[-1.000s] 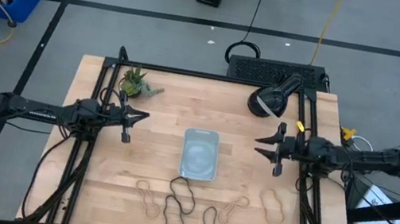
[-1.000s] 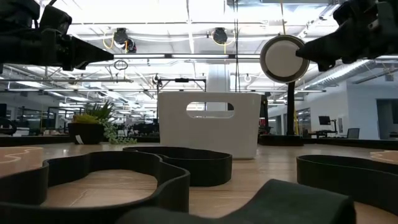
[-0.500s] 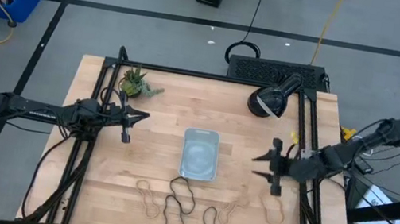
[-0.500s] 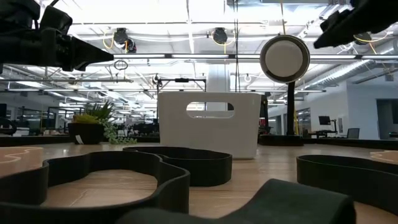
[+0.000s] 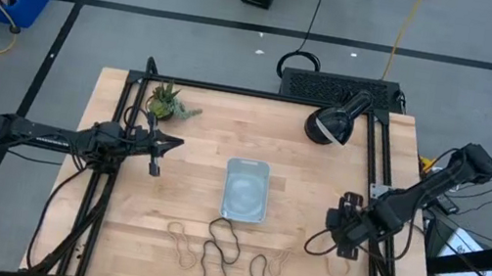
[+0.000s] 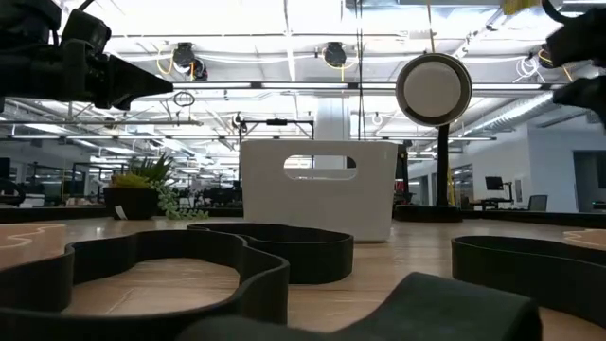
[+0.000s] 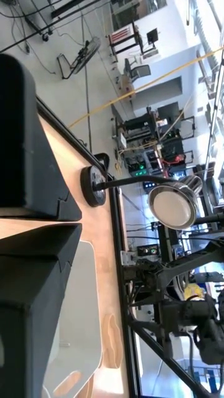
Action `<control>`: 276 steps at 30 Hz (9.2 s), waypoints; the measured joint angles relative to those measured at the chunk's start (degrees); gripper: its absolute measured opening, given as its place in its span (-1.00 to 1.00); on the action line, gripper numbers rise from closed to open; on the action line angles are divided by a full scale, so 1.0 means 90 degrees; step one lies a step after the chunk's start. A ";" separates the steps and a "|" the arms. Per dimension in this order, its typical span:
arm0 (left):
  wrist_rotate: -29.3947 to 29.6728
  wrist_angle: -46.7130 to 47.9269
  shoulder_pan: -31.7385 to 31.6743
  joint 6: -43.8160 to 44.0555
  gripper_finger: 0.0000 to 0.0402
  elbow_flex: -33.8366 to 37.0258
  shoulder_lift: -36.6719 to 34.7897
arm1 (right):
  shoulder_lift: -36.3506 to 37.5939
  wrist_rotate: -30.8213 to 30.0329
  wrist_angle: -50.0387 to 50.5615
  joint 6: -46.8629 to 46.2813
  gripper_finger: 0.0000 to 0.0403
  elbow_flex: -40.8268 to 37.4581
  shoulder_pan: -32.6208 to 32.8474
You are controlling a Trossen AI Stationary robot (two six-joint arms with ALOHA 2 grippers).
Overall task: Pick and place rubber bands into bin
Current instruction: Put the right light brown rubber band into the bin, then put the left light brown rubber band into the bin
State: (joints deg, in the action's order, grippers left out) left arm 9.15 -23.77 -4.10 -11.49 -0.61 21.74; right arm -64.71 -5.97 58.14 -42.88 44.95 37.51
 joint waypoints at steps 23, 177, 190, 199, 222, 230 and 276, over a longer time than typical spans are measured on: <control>0.0000 -0.0002 0.0000 -0.0035 -0.87 0.0001 0.0000 | 0.0003 0.0525 -0.2370 -0.2341 -0.14 -0.1902 0.0628; 0.0857 -0.0044 0.0000 -0.0196 -0.87 0.0001 0.0000 | 0.5621 0.1054 -0.7832 0.4908 -1.00 -0.4179 -0.3280; -0.0080 -0.0012 0.0073 0.1506 -0.87 0.0000 0.0049 | 0.5702 0.2024 -0.8305 0.5250 -1.00 -0.4692 -0.3287; -0.0386 -0.0712 0.0987 0.1637 -0.97 -0.0739 0.0854 | 0.5698 0.2012 -0.8291 0.5802 -1.00 -0.4704 -0.3287; -0.0054 0.4175 0.3152 0.2653 -0.76 -0.4160 0.5561 | 0.5678 0.1982 -0.8191 0.5169 -1.00 -0.4716 -0.3287; -0.0373 0.4466 0.3517 0.3968 -0.21 -0.4155 0.6139 | 0.5678 0.1965 -0.8193 0.4774 -1.00 -0.4716 -0.3290; 0.1228 0.4473 0.4086 0.1510 -0.98 -0.4021 0.4460 | 0.5676 0.0827 -0.8295 0.4835 -1.00 -0.4721 -0.3287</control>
State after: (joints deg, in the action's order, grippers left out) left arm 20.20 16.49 32.67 2.10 -36.80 61.88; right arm -13.63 1.48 -16.51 0.64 2.46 7.92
